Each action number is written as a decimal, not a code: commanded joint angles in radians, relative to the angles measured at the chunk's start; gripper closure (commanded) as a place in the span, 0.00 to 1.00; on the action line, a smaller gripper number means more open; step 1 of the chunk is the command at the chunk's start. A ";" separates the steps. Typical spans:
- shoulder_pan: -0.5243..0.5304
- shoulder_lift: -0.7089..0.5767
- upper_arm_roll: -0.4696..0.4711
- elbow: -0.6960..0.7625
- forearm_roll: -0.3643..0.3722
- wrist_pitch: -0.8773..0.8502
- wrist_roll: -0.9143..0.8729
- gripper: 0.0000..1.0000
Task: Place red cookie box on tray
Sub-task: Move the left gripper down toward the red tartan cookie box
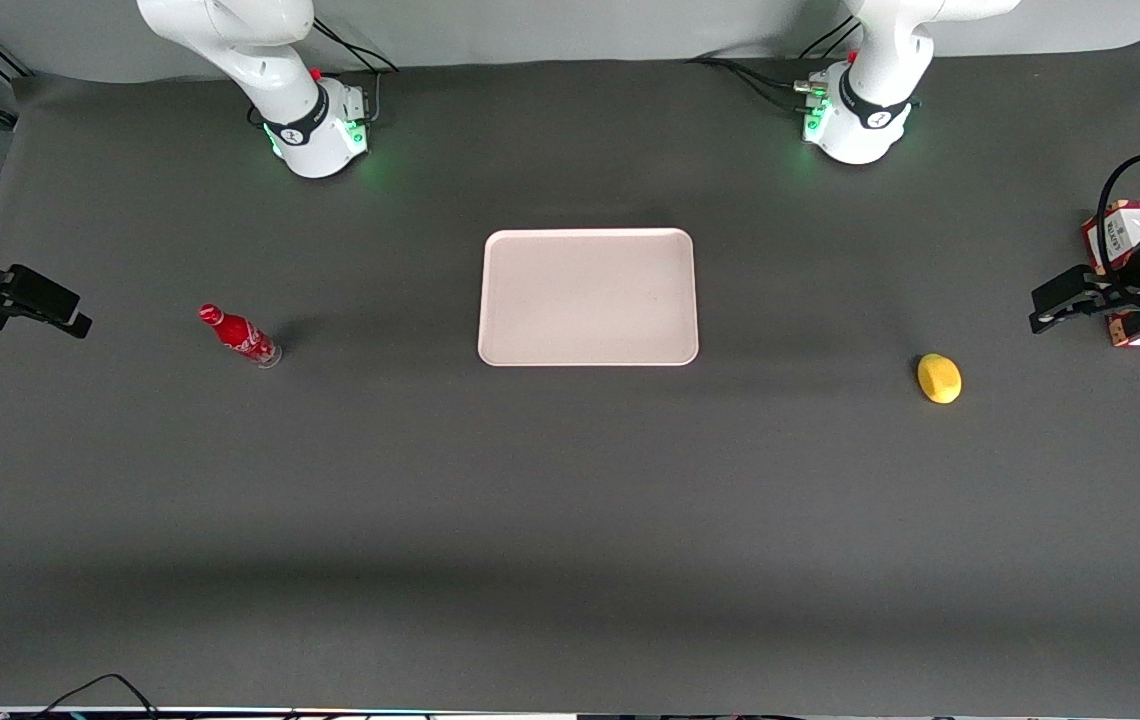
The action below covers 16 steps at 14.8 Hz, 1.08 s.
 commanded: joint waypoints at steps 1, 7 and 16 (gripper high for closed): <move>0.001 0.009 0.004 0.022 0.000 -0.023 0.018 0.00; -0.004 0.009 0.004 0.020 0.001 -0.024 -0.003 0.00; -0.010 0.027 0.002 0.018 0.021 -0.081 -0.005 0.00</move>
